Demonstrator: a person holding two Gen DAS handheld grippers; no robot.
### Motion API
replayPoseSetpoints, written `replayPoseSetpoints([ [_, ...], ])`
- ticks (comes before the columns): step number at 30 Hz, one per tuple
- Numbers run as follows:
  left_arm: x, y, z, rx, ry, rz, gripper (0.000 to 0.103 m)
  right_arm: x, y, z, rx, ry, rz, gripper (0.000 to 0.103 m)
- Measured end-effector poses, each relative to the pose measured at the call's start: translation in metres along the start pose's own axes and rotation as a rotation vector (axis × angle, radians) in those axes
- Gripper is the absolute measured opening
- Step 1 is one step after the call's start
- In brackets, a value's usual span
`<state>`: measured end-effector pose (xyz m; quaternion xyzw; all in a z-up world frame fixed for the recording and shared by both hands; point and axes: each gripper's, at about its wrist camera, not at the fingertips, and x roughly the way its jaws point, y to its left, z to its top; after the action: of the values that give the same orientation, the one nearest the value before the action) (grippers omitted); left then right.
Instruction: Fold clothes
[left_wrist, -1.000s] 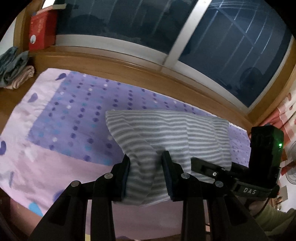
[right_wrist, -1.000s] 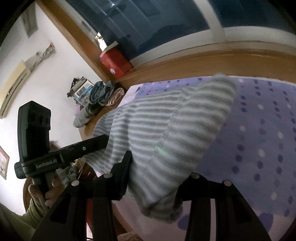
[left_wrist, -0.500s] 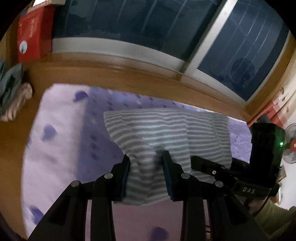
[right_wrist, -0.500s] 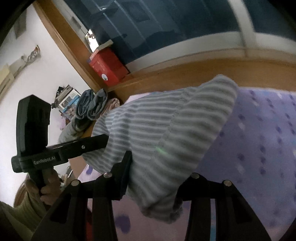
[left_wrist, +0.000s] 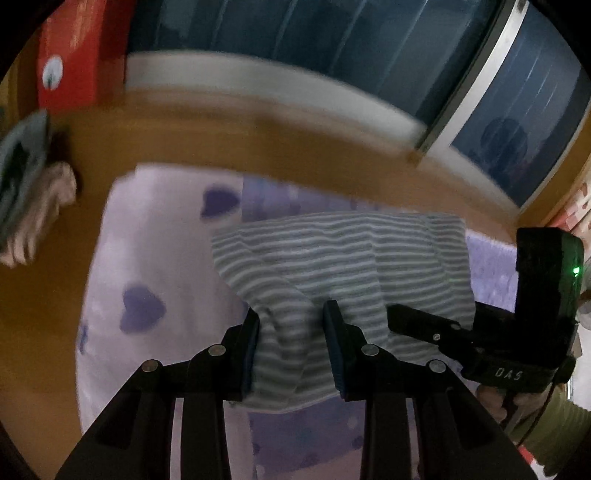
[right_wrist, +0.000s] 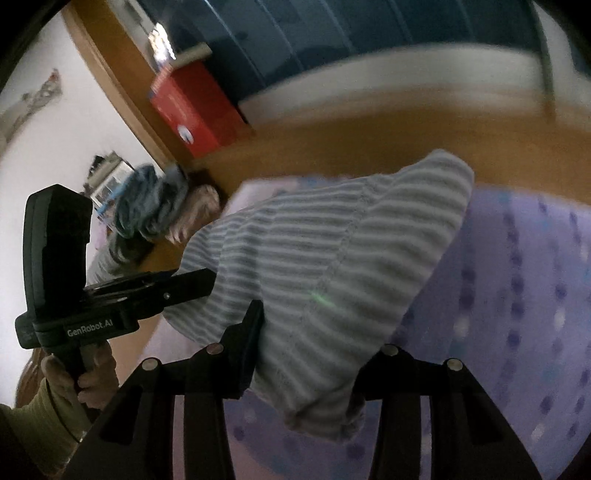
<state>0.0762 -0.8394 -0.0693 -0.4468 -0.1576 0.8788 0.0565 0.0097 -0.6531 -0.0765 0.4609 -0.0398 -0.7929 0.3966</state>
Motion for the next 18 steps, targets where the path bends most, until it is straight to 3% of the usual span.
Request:
replayPoseSetpoints([
  [3, 0.007, 0.007, -0.015, -0.033, 0.0, -0.001, 0.033, 0.005, -0.01, -0.016, 0.05, 0.009, 0.005, 0.052],
  [8, -0.01, 0.022, -0.023, -0.091, 0.005, 0.02, 0.034, -0.015, -0.014, -0.019, 0.079, 0.022, -0.002, 0.053],
  [11, -0.034, 0.024, -0.026, -0.089, -0.016, 0.058, 0.034, -0.048, -0.01, -0.022, 0.035, -0.03, -0.047, 0.053],
  [15, -0.057, 0.009, -0.015, -0.034, -0.067, 0.063, 0.034, -0.074, 0.002, -0.007, -0.028, -0.122, -0.088, 0.053],
  [18, -0.045, -0.009, 0.003, 0.029, -0.07, 0.052, 0.034, -0.07, 0.008, 0.01, -0.059, -0.154, -0.098, 0.053],
])
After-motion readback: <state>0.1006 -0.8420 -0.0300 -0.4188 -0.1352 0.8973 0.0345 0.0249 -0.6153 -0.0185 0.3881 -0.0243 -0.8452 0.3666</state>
